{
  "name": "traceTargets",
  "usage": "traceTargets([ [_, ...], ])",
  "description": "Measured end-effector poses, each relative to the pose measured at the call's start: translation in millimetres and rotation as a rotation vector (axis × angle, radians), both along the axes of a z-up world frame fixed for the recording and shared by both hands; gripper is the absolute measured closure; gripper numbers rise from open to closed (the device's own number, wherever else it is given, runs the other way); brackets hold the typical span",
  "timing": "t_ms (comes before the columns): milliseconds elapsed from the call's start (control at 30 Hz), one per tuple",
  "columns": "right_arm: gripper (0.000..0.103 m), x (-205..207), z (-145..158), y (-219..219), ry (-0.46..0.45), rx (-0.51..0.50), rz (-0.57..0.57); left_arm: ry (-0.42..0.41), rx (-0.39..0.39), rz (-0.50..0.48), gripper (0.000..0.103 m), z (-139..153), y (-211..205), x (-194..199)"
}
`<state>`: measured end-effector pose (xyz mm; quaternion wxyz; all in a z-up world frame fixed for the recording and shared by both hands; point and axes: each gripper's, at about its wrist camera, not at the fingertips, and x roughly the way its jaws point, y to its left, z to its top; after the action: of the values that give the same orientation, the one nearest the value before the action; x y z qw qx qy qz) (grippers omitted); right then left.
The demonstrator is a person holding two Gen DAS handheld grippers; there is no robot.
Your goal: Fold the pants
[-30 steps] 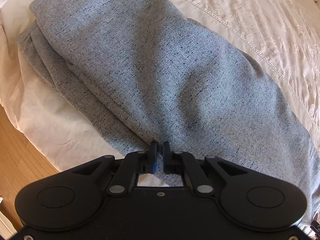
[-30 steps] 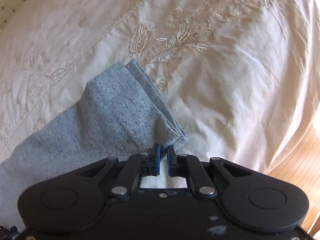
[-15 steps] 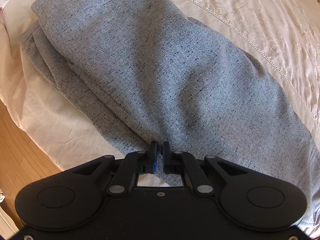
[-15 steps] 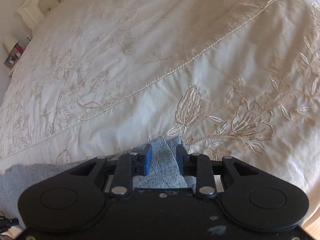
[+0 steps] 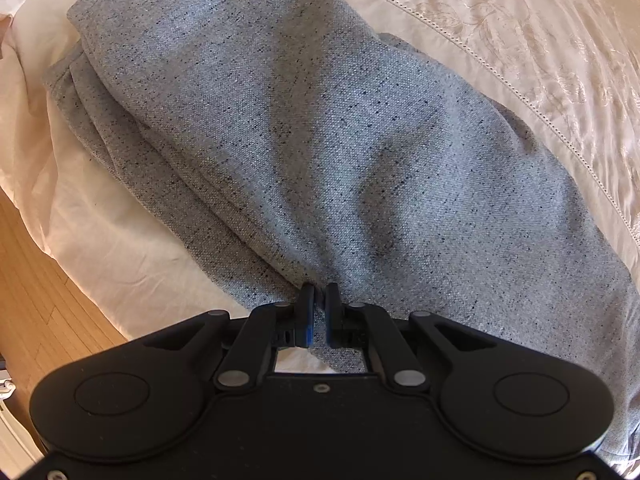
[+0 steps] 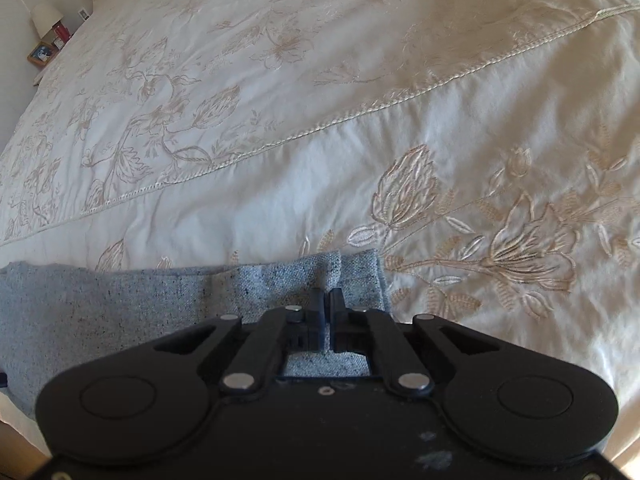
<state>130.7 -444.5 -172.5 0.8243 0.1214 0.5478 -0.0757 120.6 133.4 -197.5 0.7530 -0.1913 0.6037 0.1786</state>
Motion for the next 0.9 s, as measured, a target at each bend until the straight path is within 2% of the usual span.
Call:
traceTargets([
  [33, 0.100, -3, 4, -2, 0.000, -0.032, -0.038, -0.001, 0.002, 0.000, 0.097, 0, 0, 0],
  [100, 0.101, -10, 1, -12, 0.004, -0.010, -0.108, -0.010, 0.004, 0.002, 0.097, 1, -1, -1],
  [167, 0.100, -8, -9, -11, 0.027, -0.008, -0.097, -0.009, 0.007, -0.003, 0.097, 0, -2, -2],
  [200, 0.098, -5, -12, -8, 0.028, -0.019, -0.079, -0.005, 0.008, -0.006, 0.097, -1, -2, -2],
  [233, 0.090, -4, -11, -7, 0.021, -0.018, -0.076, -0.003, 0.009, -0.008, 0.097, -1, -2, -2],
  [267, 0.088, -3, -9, -9, 0.010, -0.010, -0.100, -0.001, 0.009, -0.011, 0.097, -2, -2, -1],
  [300, 0.078, -5, -3, -13, 0.001, 0.010, -0.133, 0.000, 0.007, -0.011, 0.097, -1, -1, -1],
  [333, 0.078, -11, 2, -18, -0.014, 0.039, -0.163, 0.000, 0.005, -0.010, 0.097, -1, -1, -1],
  [467, 0.078, -40, 13, -20, 0.009, 0.080, -0.138, -0.005, -0.002, -0.013, 0.097, -2, 0, 0],
  [600, 0.078, -69, 5, -10, 0.059, 0.084, -0.125, -0.009, -0.004, -0.009, 0.097, -4, 1, -1],
  [733, 0.079, -91, -3, 2, 0.063, 0.078, -0.136, -0.005, -0.006, -0.015, 0.097, -7, 2, 0],
  [767, 0.083, -92, -5, 5, 0.066, 0.072, -0.124, -0.003, -0.006, -0.019, 0.097, -7, 2, 0],
  [800, 0.094, -92, -5, 8, 0.068, 0.068, -0.104, -0.002, -0.004, -0.023, 0.097, -7, 1, 1],
  [900, 0.095, -90, 0, 20, 0.071, -0.023, -0.047, -0.004, 0.000, -0.032, 0.097, -6, 0, 2],
])
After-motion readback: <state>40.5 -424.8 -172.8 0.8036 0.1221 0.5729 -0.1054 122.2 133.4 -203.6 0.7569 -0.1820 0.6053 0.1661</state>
